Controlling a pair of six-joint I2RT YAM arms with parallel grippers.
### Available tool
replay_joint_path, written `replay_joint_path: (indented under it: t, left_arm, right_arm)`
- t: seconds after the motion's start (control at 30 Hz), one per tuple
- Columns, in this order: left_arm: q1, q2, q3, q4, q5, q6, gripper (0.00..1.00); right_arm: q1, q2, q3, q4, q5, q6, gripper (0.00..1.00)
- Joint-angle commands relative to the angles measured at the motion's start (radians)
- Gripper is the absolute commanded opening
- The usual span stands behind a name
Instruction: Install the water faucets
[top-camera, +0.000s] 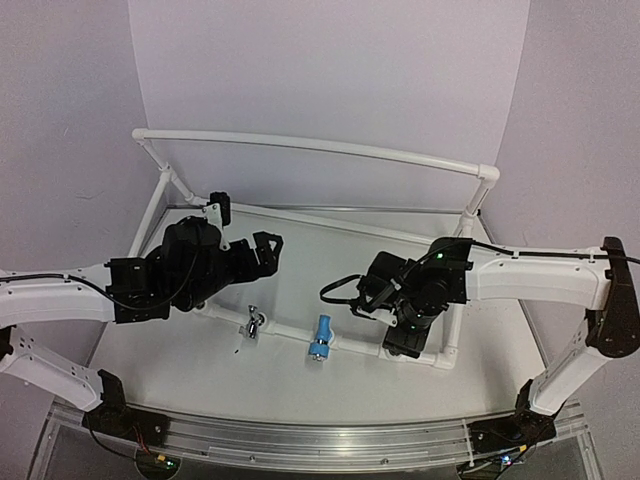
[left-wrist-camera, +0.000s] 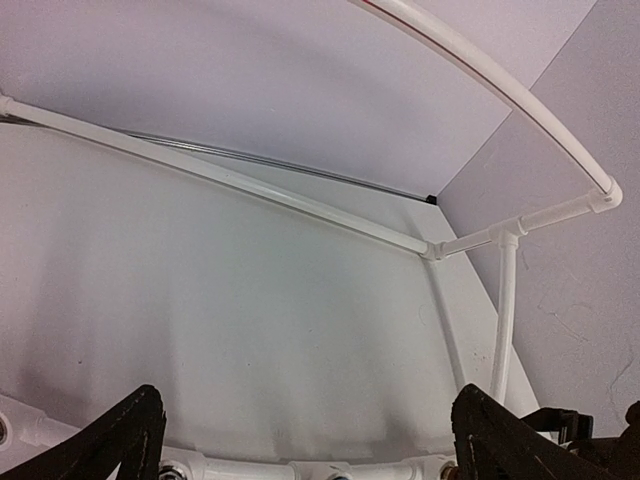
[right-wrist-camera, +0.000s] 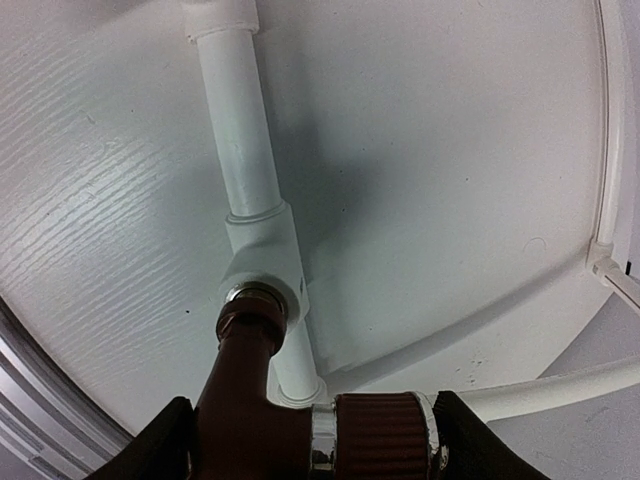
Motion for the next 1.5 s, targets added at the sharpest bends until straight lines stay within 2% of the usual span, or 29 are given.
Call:
replay_joint_path:
  t: [0.0,0.13,0.2,0.27,0.5,0.63,0.9,1.2,1.47]
  left_arm:
    - [0.008,-0.022,-0.008,0.057,-0.021,0.012,1.00]
    - [0.009,-0.007,-0.005,0.050,0.068,0.103,1.00]
    - [0.015,0.009,0.015,0.021,0.196,0.209,1.00]
    - [0.020,0.041,0.063,-0.105,0.338,0.303,1.00]
    - [0.020,0.018,0.098,-0.355,0.541,0.472,1.00]
    - [0.021,0.008,0.063,-0.367,0.541,0.489,1.00]
    - [0.022,0.183,0.083,-0.372,0.502,0.531,1.00]
    - [0.051,0.225,0.084,-0.299,0.531,0.564,1.00]
    - [0.053,0.300,0.150,-0.271,0.500,0.558,1.00]
  right_arm:
    - [0.009,0.014,0.048,0.008,-0.002,0.074,0.07]
    - [0.009,0.011,0.030,0.010,0.027,0.071,0.07]
    - [0.009,0.005,0.015,0.016,0.054,0.054,0.07]
    - [0.009,-0.005,0.005,0.021,0.075,0.044,0.06]
    - [0.009,-0.039,-0.046,0.027,0.102,0.014,0.03]
    - [0.009,-0.054,-0.079,0.028,0.141,-0.002,0.03]
    - [-0.049,-0.056,-0.076,0.043,0.181,-0.029,0.00]
    - [-0.218,-0.029,-0.080,0.071,0.229,-0.102,0.00]
    - [-0.402,0.041,-0.037,0.172,0.221,-0.267,0.00]
